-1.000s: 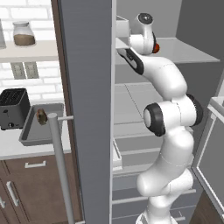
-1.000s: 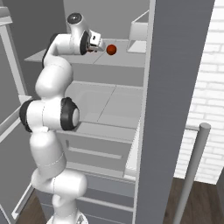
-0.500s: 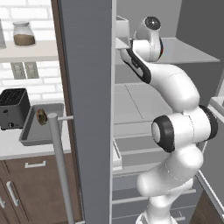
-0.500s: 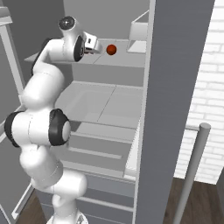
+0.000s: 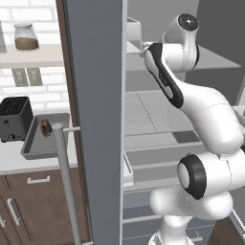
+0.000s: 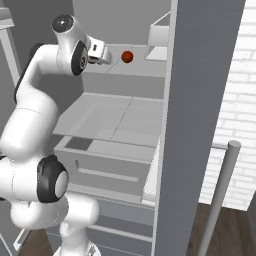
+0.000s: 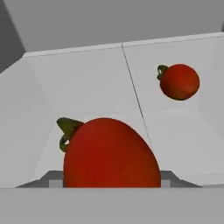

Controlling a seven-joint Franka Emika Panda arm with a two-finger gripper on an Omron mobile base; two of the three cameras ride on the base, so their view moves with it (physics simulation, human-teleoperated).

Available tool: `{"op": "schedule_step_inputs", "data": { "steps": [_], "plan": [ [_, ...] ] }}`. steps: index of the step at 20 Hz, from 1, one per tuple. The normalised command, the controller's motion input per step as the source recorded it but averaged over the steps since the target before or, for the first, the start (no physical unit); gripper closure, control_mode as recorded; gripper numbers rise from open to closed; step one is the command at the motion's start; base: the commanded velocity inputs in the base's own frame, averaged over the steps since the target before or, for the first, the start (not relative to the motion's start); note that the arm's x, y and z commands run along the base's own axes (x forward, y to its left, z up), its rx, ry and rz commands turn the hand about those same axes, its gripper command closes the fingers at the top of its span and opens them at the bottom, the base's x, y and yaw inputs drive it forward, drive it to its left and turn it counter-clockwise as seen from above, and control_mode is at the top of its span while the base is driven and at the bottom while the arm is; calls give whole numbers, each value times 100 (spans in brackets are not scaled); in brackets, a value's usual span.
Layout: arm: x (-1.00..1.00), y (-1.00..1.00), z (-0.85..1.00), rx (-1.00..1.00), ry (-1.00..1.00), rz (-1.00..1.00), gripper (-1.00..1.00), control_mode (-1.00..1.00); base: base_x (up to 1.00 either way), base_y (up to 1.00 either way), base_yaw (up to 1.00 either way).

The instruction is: Place one tomato and one steak in each tupperware on the nearby counter, to pack two identical lunches.

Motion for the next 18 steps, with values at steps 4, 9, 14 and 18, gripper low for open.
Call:
{"op": "schedule_step_inputs", "data": {
  "steps": [4, 9, 14, 18],
  "plan": [
    [-100, -26, -46, 0, 5, 0, 100, -100, 0, 0, 0],
    [-100, 0, -83, -2, 17, 0, 100, -100, 0, 0, 0],
    [-100, 0, -82, -1, 22, 0, 100, -100, 0, 0, 0],
    [-100, 0, -82, -2, 18, 0, 100, -100, 0, 0, 0]
  ]
}}
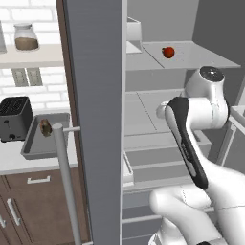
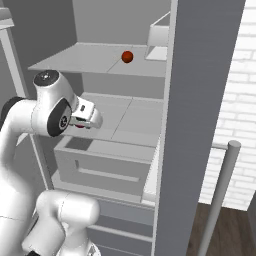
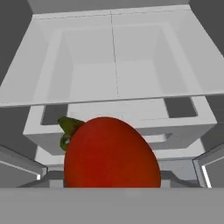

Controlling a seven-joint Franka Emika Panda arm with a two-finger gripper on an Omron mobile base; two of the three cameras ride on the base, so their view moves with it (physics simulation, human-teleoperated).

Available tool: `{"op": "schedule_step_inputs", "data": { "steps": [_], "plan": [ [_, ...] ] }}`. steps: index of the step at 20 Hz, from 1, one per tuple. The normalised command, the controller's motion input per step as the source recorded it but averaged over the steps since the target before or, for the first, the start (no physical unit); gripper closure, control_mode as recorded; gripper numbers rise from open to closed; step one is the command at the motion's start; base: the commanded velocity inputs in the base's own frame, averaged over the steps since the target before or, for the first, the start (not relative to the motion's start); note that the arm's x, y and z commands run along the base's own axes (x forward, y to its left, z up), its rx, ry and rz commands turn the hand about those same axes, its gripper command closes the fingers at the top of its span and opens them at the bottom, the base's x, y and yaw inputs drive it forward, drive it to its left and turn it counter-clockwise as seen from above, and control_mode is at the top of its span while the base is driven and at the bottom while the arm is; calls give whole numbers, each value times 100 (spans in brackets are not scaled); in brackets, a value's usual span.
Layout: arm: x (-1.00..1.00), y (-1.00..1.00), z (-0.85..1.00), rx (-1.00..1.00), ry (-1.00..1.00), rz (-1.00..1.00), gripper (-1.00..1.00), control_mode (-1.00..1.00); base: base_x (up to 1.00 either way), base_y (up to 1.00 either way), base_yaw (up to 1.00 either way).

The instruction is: Place one tomato and one steak in each tupperware on the nearby counter, to pack two identical lunches.

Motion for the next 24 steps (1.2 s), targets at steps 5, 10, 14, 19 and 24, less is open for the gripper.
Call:
{"op": "schedule_step_inputs", "data": {
  "steps": [5, 10, 14, 19, 24],
  "plan": [
    [-80, 0, -44, 0, 4, 2, 100, 100, -20, 0, 1],
    [0, 0, 0, 0, 0, 0, 100, 100, -100, 0, 8],
    [0, 0, 0, 0, 0, 0, 100, 100, -100, 16, 20],
    [0, 0, 0, 0, 0, 0, 100, 100, -94, 48, 39],
    [0, 0, 0, 0, 0, 0, 100, 100, -40, 84, 55]
  ]
}}
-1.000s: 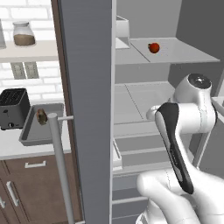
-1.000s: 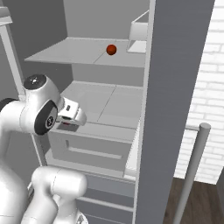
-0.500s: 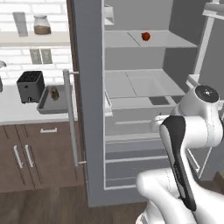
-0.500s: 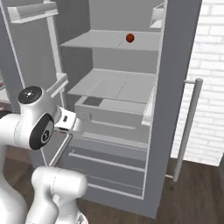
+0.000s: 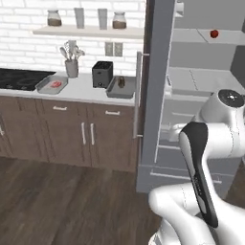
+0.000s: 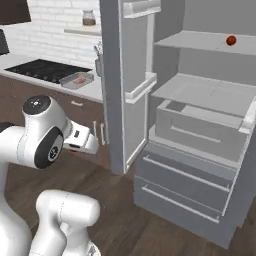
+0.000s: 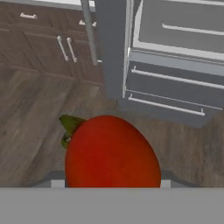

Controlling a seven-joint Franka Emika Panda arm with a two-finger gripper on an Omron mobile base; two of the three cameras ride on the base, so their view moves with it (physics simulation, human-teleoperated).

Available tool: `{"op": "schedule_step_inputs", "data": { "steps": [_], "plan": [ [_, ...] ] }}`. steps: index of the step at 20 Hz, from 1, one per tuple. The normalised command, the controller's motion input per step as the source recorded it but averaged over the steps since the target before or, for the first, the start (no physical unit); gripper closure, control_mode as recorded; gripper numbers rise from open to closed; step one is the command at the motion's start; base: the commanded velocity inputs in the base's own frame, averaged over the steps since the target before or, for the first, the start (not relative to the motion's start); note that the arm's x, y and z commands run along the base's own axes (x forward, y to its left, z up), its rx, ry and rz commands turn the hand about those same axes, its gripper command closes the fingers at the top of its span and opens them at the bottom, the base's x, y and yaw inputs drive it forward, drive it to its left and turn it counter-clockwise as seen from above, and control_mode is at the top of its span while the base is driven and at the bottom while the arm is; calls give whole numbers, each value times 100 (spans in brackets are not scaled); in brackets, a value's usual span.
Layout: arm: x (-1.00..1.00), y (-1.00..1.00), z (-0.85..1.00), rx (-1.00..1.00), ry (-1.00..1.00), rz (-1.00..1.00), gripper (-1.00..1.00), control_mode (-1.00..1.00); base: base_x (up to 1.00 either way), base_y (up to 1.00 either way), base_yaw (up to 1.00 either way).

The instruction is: Place one tomato and one steak in each tupperware on the nearby counter, to pack two identical lunches.

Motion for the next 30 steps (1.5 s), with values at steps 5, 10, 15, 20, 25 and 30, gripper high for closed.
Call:
{"op": "schedule_step_inputs", "data": {
  "steps": [5, 10, 15, 20, 25, 30],
  "plan": [
    [0, 0, 0, 0, 0, 0, 100, 100, 14, 100, 61],
    [0, 0, 0, 0, 0, 0, 100, 100, 83, 84, 48],
    [0, 0, 0, 0, 0, 0, 100, 100, 100, 37, 35],
    [0, 0, 0, 0, 0, 0, 100, 100, 100, 26, 35],
    [0, 0, 0, 0, 0, 0, 100, 100, 100, 1, 44],
    [0, 0, 0, 0, 0, 0, 100, 100, 100, -21, 17]
  ]
}}
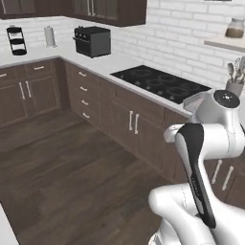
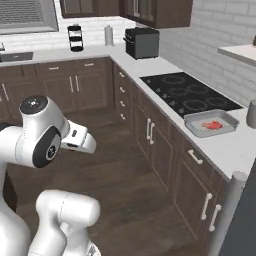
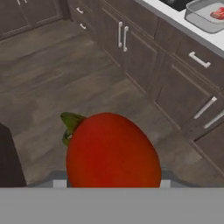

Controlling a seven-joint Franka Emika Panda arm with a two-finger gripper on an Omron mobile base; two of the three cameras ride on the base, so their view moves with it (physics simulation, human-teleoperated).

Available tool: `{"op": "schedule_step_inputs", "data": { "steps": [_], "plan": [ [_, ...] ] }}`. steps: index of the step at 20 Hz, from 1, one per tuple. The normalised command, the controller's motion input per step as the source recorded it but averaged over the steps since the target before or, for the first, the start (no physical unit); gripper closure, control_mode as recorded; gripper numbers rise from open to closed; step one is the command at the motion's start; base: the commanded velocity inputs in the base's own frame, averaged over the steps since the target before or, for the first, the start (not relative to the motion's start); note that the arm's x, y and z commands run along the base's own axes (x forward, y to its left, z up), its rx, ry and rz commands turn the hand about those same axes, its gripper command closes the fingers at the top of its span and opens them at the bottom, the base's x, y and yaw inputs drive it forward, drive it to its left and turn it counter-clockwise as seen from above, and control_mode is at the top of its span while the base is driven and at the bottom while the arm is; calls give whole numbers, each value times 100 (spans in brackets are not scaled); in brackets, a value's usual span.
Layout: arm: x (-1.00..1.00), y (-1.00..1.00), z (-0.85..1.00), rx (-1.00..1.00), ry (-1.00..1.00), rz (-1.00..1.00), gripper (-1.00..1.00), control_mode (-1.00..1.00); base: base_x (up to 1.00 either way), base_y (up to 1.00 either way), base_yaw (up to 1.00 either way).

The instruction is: Place one tomato and one steak in each tupperware on the nearby counter, to pack two identical lunches.

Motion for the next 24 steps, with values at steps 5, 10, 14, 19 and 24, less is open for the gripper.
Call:
{"op": "schedule_step_inputs", "data": {
  "steps": [5, 10, 14, 19, 24],
  "plan": [
    [0, 0, 0, 0, 0, 0, 100, 100, 100, -23, -33],
    [0, 0, 0, 0, 0, 0, 100, 100, 73, -2, -63],
    [0, 0, 0, 0, 0, 0, 100, 100, 32, 0, -78],
    [0, 0, 0, 0, 0, 0, 100, 100, 41, 18, -79],
    [0, 0, 0, 0, 0, 0, 100, 100, 85, 92, -54]
  ]
}}
